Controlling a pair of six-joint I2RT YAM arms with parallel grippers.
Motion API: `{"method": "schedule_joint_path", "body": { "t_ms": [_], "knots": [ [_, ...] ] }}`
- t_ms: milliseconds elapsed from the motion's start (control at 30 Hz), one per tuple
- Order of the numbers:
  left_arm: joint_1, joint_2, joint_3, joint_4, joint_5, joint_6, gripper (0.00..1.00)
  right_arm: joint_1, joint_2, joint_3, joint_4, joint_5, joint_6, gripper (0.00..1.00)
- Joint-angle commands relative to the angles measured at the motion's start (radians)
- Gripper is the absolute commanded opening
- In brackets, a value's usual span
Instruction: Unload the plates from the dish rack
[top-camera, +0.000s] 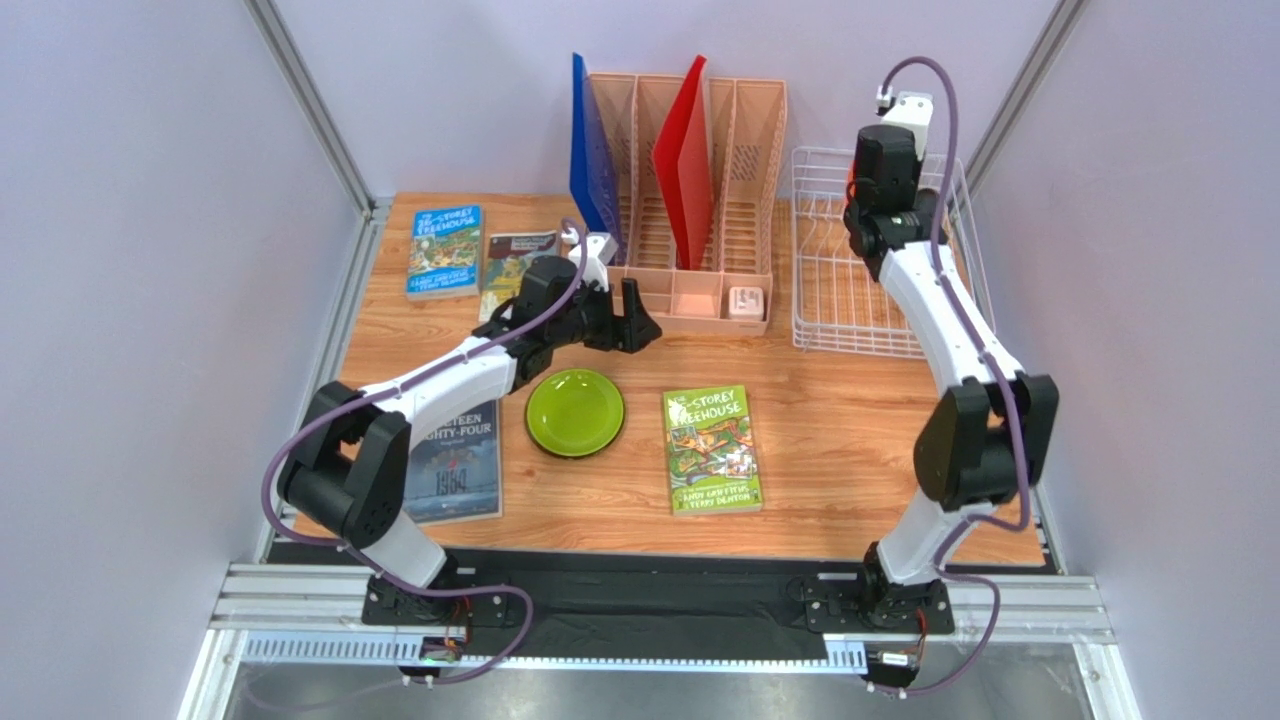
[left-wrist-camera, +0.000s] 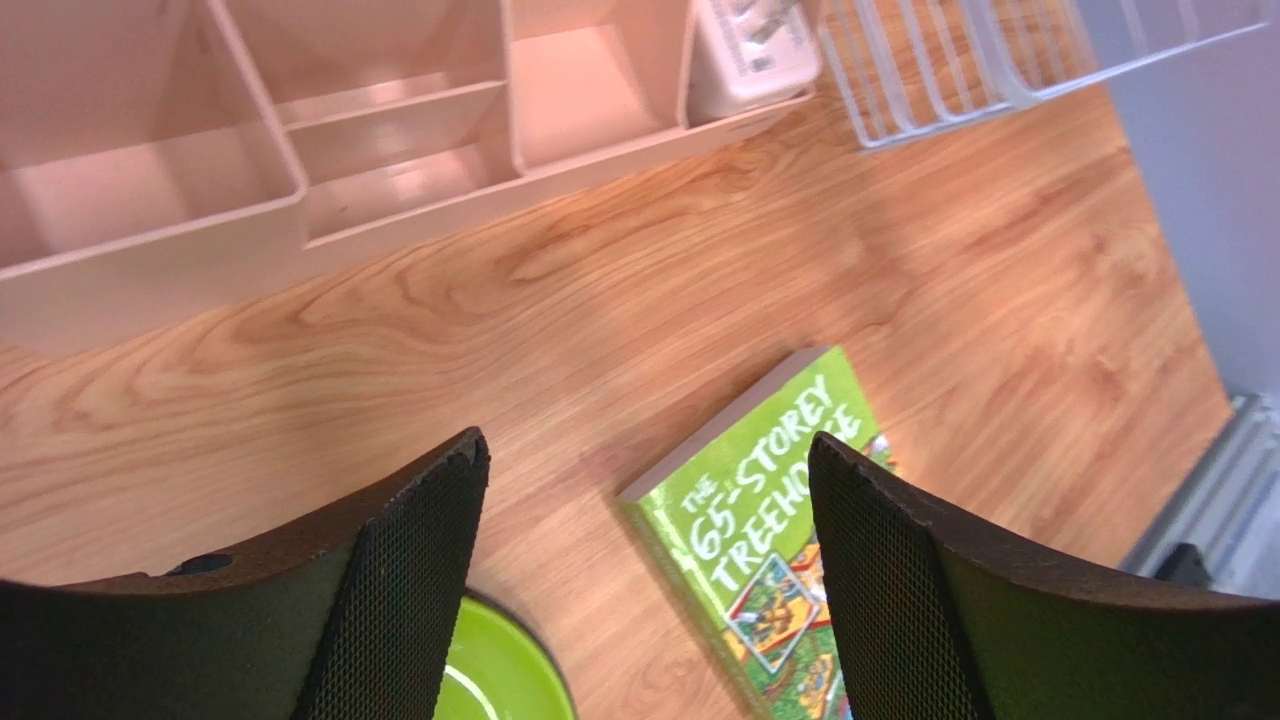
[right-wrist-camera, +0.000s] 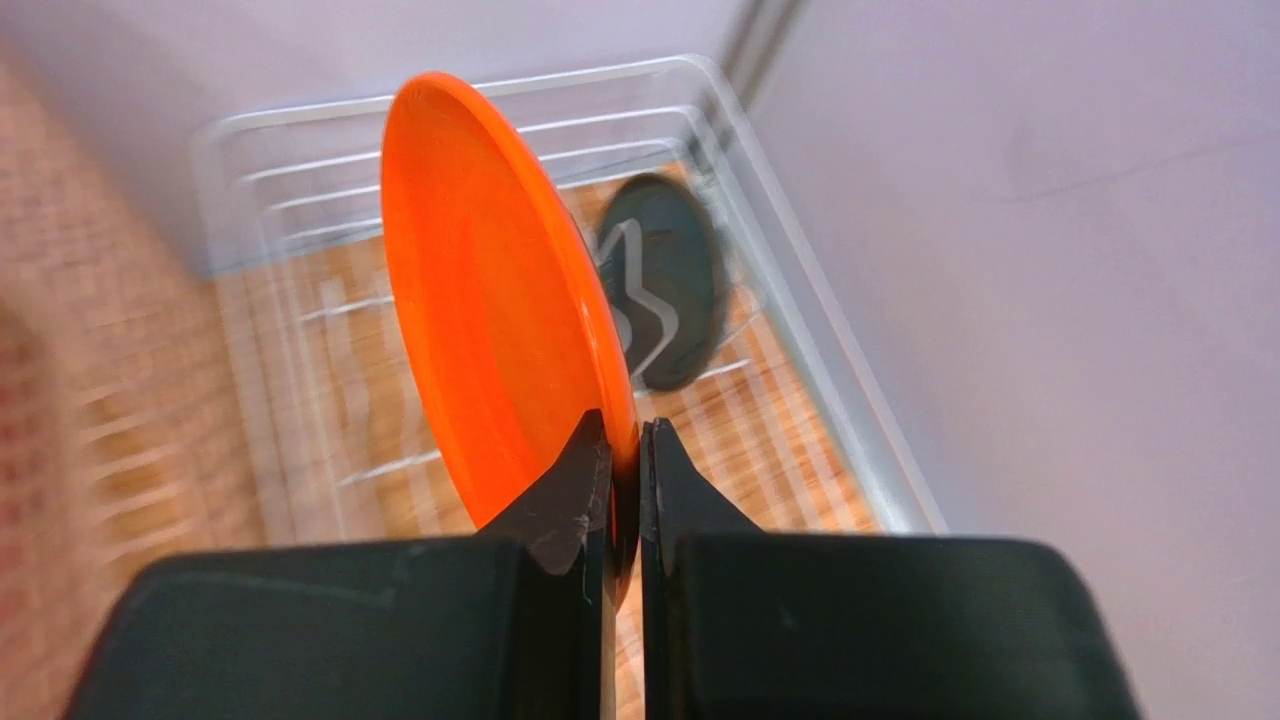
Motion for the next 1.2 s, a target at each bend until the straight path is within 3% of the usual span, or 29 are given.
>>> {"method": "schedule_joint_path", "body": {
  "t_ms": [0, 300, 533, 933, 1167],
  "knots": [
    [-0.004, -0.041, 0.026, 0.098, 0.127, -0.041, 0.83, 0.042, -0.242, -0.115, -0.162, -0.242, 0.253, 0.0],
    [-0.012, -0.037, -0.023, 0.347, 0.295, -0.209, 0.83, 0.071, -0.567, -0.545, -0.081, -0.754, 0.478, 0.0],
    [-0.041, 0.034, -0.035, 0.527, 0.333, -0.328, 0.83, 0.11, -0.665, -0.743, 0.101, -0.974, 0.634, 0.0],
    [-0.064, 0.012, -0.129, 0.558, 0.254, -0.326, 0.8, 0.213, -0.683, -0.812, 0.179, -1.016, 0.677, 0.0],
    [-0.064, -0.09, -0.178, 0.457, 0.166, -0.257, 0.81, 0.213, -0.723, -0.788, 0.059, -0.782, 0.6, 0.0]
  ]
}}
